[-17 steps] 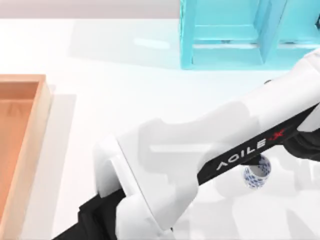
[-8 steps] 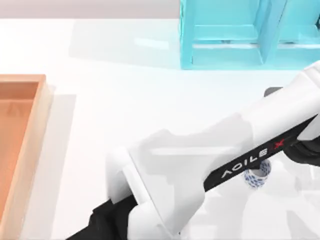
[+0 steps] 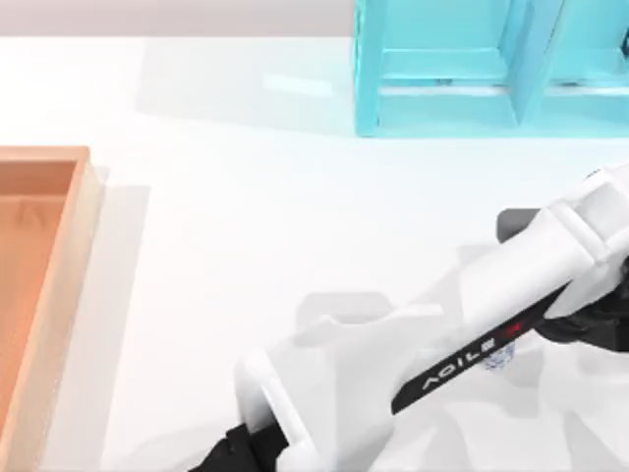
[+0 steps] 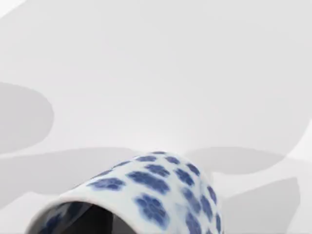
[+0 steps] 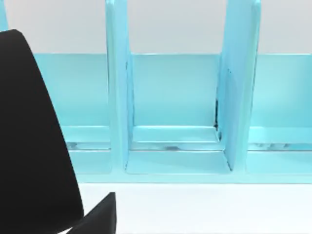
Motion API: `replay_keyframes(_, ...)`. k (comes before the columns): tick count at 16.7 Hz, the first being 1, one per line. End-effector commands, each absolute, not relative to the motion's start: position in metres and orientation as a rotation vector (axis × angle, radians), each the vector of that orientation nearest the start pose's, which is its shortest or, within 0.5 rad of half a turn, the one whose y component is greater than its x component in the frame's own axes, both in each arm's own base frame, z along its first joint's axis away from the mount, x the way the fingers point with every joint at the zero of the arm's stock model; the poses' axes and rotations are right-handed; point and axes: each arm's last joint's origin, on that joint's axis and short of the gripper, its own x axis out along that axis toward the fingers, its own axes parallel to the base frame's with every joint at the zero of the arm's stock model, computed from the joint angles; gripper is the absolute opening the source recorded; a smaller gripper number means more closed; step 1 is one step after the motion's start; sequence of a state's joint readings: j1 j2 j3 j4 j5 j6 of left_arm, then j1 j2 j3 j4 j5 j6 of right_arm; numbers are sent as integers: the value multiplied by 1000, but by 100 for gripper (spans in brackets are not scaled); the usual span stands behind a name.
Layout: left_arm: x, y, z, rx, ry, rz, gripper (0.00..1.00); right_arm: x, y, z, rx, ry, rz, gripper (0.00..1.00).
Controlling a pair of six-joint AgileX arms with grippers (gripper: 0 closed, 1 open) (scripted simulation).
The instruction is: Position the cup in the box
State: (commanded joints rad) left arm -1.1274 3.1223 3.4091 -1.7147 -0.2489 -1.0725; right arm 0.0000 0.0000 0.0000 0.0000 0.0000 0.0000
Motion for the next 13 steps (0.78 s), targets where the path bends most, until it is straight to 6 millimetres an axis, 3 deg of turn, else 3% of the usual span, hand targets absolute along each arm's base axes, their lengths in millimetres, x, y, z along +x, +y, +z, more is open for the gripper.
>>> replay_keyframes(5, 239, -464, 133, 13, 1272, -17, 100, 106, -1, 160, 0, 0, 0, 100)
replay_keyframes(13, 239, -464, 133, 13, 1272, -17, 40, 106, -1, 160, 0, 0, 0, 100)
